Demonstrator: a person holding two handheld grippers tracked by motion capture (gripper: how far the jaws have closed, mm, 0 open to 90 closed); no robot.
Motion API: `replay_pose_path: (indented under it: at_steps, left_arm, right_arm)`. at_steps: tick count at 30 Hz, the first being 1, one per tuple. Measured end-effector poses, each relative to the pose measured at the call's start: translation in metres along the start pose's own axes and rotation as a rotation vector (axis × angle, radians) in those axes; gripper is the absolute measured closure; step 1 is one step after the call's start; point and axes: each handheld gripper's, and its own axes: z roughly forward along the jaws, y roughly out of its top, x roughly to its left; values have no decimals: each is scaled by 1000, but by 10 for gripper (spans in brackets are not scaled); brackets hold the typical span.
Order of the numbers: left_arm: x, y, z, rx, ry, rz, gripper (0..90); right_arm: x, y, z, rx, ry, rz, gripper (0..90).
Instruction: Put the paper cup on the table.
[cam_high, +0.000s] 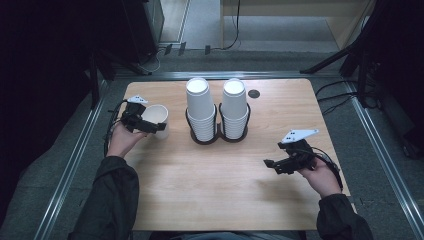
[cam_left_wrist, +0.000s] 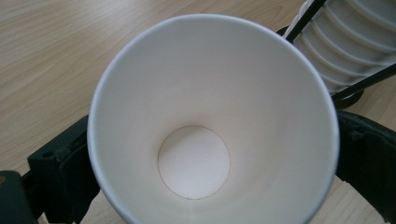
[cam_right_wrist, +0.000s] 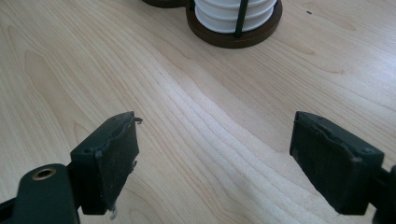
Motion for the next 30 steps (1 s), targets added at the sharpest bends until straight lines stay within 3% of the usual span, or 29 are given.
replay_pose_path:
  at_steps: [3,14,17,23,28,30]
  left_arm:
    - [-2,2,-6,4,18,15,0]
    - [-1,7,-25,-32,-21,-21,0]
    - [-5,8,-28,-40,4,-5,0]
    - [-14,12,-36,-56,7,-13,0]
    - [-23,13,-38,-39,-7,-15,0]
    - [-28,12,-38,-26,10,0,0]
  right_arm:
    - [0,0,0,3,-1,0,157]
    - [0,0,0,1,3,-4,157]
    - [0,1,1,2,5,-5,157]
    - [0,5,3,2,13,-13,157]
    - [0,9,7,-3,24,-26,157]
    - [0,11,9,-5,27,-32,157]
